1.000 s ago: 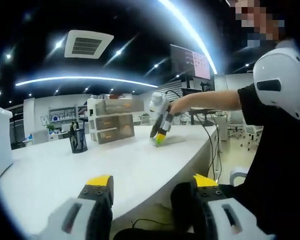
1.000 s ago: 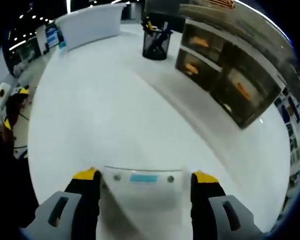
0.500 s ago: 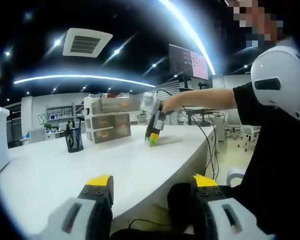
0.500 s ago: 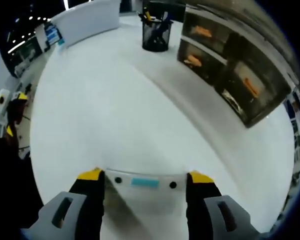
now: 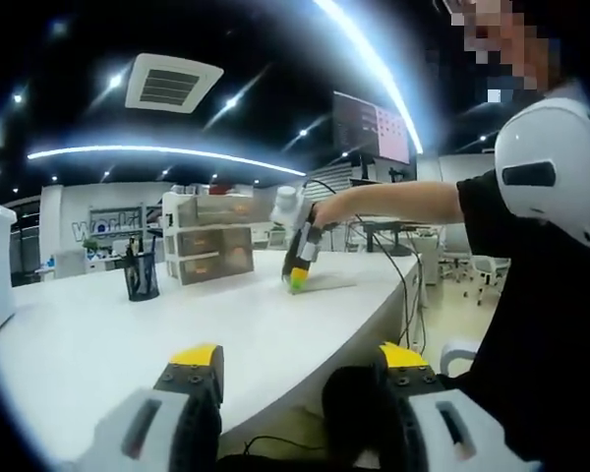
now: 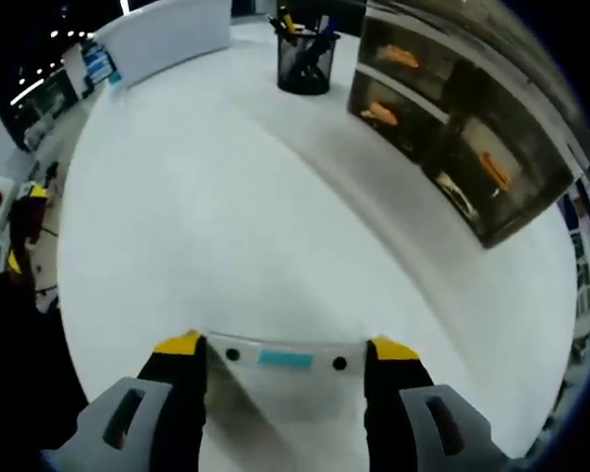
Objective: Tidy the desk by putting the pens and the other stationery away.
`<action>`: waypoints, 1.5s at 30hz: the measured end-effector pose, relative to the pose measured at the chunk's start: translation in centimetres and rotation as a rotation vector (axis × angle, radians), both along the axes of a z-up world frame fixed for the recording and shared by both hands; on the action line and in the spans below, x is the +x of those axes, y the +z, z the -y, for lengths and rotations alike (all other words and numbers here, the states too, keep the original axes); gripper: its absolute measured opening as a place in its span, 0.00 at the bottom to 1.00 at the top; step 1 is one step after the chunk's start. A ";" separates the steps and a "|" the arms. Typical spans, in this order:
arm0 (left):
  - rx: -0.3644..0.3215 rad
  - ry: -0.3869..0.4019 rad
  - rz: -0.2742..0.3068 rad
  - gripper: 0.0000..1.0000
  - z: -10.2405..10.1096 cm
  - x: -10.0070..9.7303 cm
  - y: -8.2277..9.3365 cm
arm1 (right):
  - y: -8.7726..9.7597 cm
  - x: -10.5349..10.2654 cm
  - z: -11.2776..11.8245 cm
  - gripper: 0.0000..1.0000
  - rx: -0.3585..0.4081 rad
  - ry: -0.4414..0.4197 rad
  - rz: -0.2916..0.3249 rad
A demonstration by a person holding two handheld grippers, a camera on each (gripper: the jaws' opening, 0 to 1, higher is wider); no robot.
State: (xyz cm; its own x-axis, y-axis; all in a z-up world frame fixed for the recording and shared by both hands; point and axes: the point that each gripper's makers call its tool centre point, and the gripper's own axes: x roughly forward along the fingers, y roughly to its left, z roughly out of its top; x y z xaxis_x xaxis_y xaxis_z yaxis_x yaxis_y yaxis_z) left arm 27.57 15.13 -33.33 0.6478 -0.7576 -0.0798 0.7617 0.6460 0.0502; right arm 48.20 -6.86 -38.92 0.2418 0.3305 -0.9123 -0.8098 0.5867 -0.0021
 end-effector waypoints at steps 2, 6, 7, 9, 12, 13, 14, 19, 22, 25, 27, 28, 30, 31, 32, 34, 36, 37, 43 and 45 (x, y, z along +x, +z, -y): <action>-0.015 -0.005 -0.007 0.62 0.2 0.1 0.1 | 0.1 -0.2 -0.1 0.61 0.000 0.008 0.005; -0.016 -0.012 -0.016 0.62 0.7 0.2 0.1 | 0.6 -0.5 -0.2 0.60 0.010 0.023 0.021; -0.019 -0.015 -0.018 0.62 0.9 0.2 0.1 | 0.9 -0.6 -0.3 0.60 0.013 0.027 0.026; -0.031 -0.022 -0.024 0.62 1.2 0.2 0.3 | 1.3 -0.7 -0.4 0.60 0.023 0.032 0.039; -0.044 -0.029 -0.033 0.62 1.9 0.5 0.5 | 2.0 -0.9 -0.6 0.60 0.039 0.039 0.059; -0.043 -0.031 -0.035 0.62 2.1 0.6 0.5 | 2.2 -1.0 -0.6 0.60 0.044 0.040 0.064; -0.043 -0.032 -0.036 0.62 2.3 0.7 0.5 | 2.4 -1.1 -0.7 0.60 0.051 0.041 0.068; -0.058 -0.036 -0.055 0.62 3.8 1.4 0.6 | 3.2 -1.3 -0.8 0.60 0.068 0.048 0.092; -0.066 -0.040 -0.060 0.62 4.8 1.9 0.8 | 3.8 -1.5 -0.8 0.60 0.083 0.050 0.107; -0.077 -0.037 -0.067 0.62 5.7 2.4 0.9 | 4.3 -1.6 -0.8 0.60 0.099 0.047 0.121; -0.090 -0.033 -0.073 0.62 6.6 2.8 1.1 | 4.7 -1.7 -0.7 0.60 0.112 0.042 0.137; -0.095 -0.035 -0.074 0.62 7.1 2.9 1.2 | 4.8 -1.8 -0.7 0.60 0.118 0.041 0.142; -0.100 -0.051 -0.081 0.62 8.4 3.1 1.2 | 5.2 -2.0 -0.5 0.60 0.130 0.036 0.154; -0.097 -0.063 -0.085 0.62 9.0 3.3 1.1 | 5.3 -2.0 -0.5 0.60 0.134 0.034 0.160; -0.097 -0.069 -0.088 0.61 9.4 3.4 1.0 | 5.5 -2.1 -0.4 0.60 0.139 0.032 0.166; -0.108 -0.085 -0.102 0.61 10.5 3.8 0.9 | 5.8 -2.3 -0.3 0.60 0.146 0.032 0.175; -0.129 -0.095 -0.123 0.61 11.7 4.3 0.7 | 6.2 -2.5 -0.3 0.60 0.156 0.032 0.186; -0.137 -0.100 -0.139 0.60 12.3 4.6 0.5 | 6.4 -2.7 -0.2 0.60 0.162 0.033 0.192; -0.155 -0.097 -0.174 0.61 15.6 6.2 0.1 | 7.3 -3.5 0.0 0.60 0.203 0.027 0.223; -0.170 -0.102 -0.185 0.61 16.3 6.6 0.2 | 7.5 -3.8 0.1 0.60 0.213 0.026 0.232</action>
